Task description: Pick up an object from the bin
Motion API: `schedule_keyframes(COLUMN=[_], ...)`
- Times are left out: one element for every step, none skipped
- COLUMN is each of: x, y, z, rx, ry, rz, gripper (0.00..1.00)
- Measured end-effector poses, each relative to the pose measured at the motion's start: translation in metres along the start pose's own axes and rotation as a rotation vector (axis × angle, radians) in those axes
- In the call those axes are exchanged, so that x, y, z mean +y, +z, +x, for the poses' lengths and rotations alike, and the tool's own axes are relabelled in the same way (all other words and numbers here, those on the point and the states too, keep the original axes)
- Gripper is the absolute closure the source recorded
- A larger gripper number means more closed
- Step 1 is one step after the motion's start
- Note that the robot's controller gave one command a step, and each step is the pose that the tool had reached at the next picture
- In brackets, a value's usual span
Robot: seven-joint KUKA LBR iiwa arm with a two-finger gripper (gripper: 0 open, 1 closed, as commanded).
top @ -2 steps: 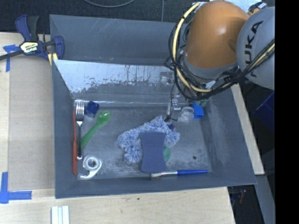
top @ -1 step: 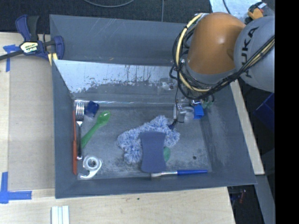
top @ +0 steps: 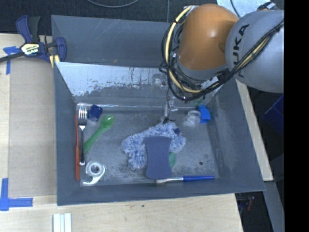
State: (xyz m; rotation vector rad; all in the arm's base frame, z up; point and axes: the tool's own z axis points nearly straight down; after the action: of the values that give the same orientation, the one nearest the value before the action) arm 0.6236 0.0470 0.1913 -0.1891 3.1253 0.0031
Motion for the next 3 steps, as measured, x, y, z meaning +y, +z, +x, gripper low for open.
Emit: schedule_keyframes(x=[-0.021, -0.002, -0.020], y=[0.018, 0.026, 0.047], z=[0.005, 0.040, 0.032], rx=[-0.003, -0.007, -0.017], ry=[-0.021, 0.069, 0.055], rz=[-0.001, -0.004, -0.003], gripper=[0.00, 0.00, 0.00])
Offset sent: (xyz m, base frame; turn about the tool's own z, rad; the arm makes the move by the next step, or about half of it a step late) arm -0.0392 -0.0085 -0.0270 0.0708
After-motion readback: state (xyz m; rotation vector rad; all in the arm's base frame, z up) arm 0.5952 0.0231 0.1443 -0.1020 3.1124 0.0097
